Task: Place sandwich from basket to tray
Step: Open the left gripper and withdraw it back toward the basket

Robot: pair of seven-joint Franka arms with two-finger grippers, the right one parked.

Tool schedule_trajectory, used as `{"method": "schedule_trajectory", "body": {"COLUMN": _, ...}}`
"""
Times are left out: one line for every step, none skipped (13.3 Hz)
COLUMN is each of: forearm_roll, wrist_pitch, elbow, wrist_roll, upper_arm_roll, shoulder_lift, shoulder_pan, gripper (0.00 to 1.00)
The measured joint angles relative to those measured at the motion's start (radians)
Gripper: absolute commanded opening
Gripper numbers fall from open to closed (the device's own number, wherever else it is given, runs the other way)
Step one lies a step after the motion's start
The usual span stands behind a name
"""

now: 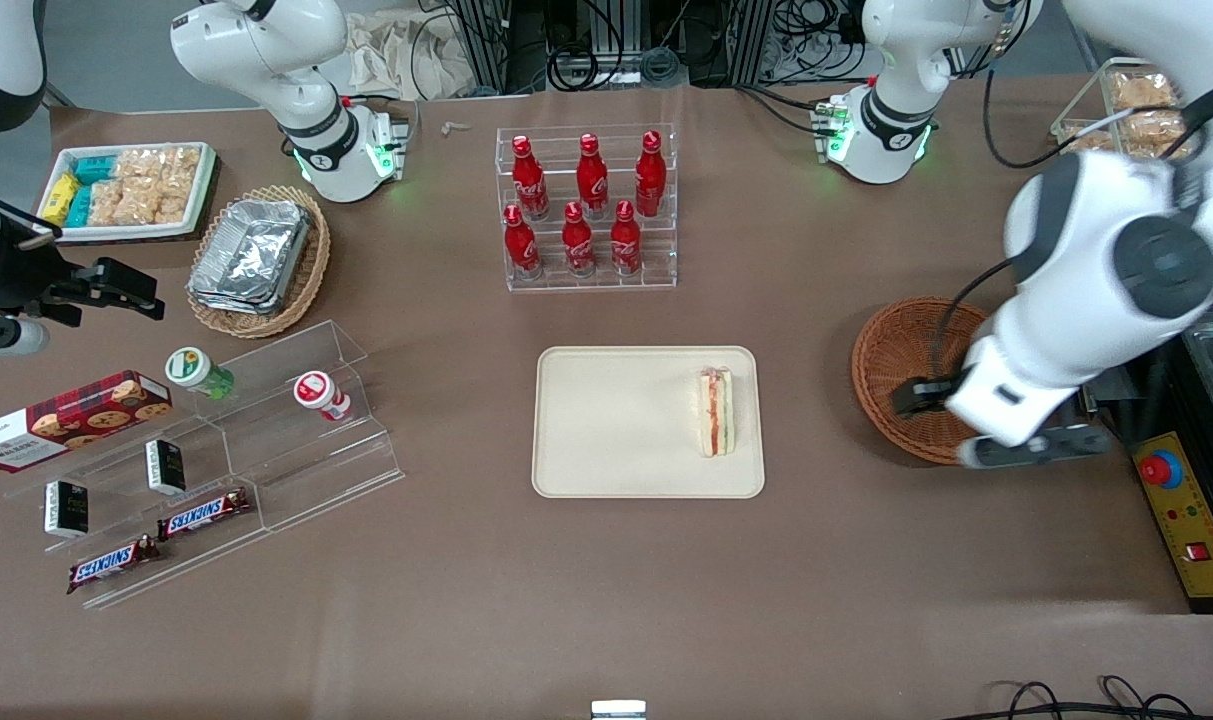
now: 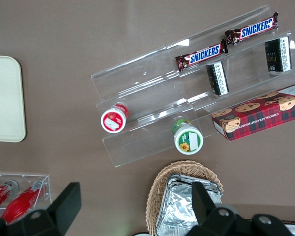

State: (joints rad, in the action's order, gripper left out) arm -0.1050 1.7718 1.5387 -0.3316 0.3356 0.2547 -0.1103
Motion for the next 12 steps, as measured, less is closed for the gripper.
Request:
{"method": "schedule_trajectory", "body": {"forearm_roll": 0.018, "wrist_pitch": -0.012, "elbow": 0.005, "wrist_roll": 0.028, "upper_arm_roll": 0.0, "shoulder_lift": -0.027, "shoulder_pan": -0.034, "gripper": 1.0}}
{"method": "schedule_trajectory", "body": {"forearm_roll": 0.045, "wrist_pitch": -0.017, "elbow": 0.017, "wrist_roll": 0.05, "upper_arm_roll": 0.0, "shoulder_lift": -0.052, "shoulder_pan": -0.071, "gripper": 1.0}}
{"method": "schedule_trajectory", "body": {"forearm_roll": 0.062, "wrist_pitch": -0.019, "elbow": 0.038, "wrist_roll": 0.078, "upper_arm_roll": -0.001, "shoulder_lift": -0.076, "shoulder_pan": -0.108, "gripper": 1.0}}
{"method": "schedule_trajectory", "body": {"forearm_roll": 0.074, "wrist_pitch": -0.019, "elbow": 0.065, "wrist_roll": 0.121, "upper_arm_roll": -0.001, "shoulder_lift": -0.101, "shoulder_pan": -0.147, "gripper": 1.0}}
{"method": "schedule_trajectory", "body": {"forearm_roll": 0.09, "wrist_pitch": -0.019, "elbow": 0.093, "wrist_roll": 0.161, "upper_arm_roll": -0.001, "shoulder_lift": -0.124, "shoulder_pan": -0.184, "gripper": 1.0}}
{"method": "schedule_trajectory", "body": {"forearm_roll": 0.101, "wrist_pitch": -0.023, "elbow": 0.114, "wrist_roll": 0.189, "upper_arm_roll": -0.001, "shoulder_lift": -0.142, "shoulder_pan": -0.216, "gripper": 1.0}}
{"method": "schedule_trajectory", "body": {"forearm_roll": 0.103, "wrist_pitch": -0.038, "elbow": 0.122, "wrist_roll": 0.203, "upper_arm_roll": -0.001, "shoulder_lift": -0.151, "shoulder_pan": -0.235, "gripper": 1.0}}
{"method": "schedule_trajectory", "body": {"forearm_roll": 0.103, "wrist_pitch": -0.053, "elbow": 0.122, "wrist_roll": 0.204, "upper_arm_roll": -0.001, "shoulder_lift": -0.152, "shoulder_pan": -0.24, "gripper": 1.0}}
{"method": "schedule_trajectory", "body": {"forearm_roll": 0.103, "wrist_pitch": -0.058, "elbow": 0.122, "wrist_roll": 0.204, "upper_arm_roll": 0.0, "shoulder_lift": -0.151, "shoulder_pan": -0.24, "gripper": 1.0}}
{"method": "schedule_trajectory", "body": {"forearm_roll": 0.103, "wrist_pitch": -0.058, "elbow": 0.122, "wrist_roll": 0.205, "upper_arm_roll": 0.004, "shoulder_lift": -0.147, "shoulder_pan": -0.239, "gripper": 1.0}}
{"method": "schedule_trajectory", "body": {"forearm_roll": 0.103, "wrist_pitch": -0.058, "elbow": 0.122, "wrist_roll": 0.205, "upper_arm_roll": 0.007, "shoulder_lift": -0.143, "shoulder_pan": -0.236, "gripper": 1.0}}
{"method": "schedule_trajectory", "body": {"forearm_roll": 0.103, "wrist_pitch": -0.058, "elbow": 0.122, "wrist_roll": 0.209, "upper_arm_roll": 0.009, "shoulder_lift": -0.138, "shoulder_pan": -0.235, "gripper": 1.0}}
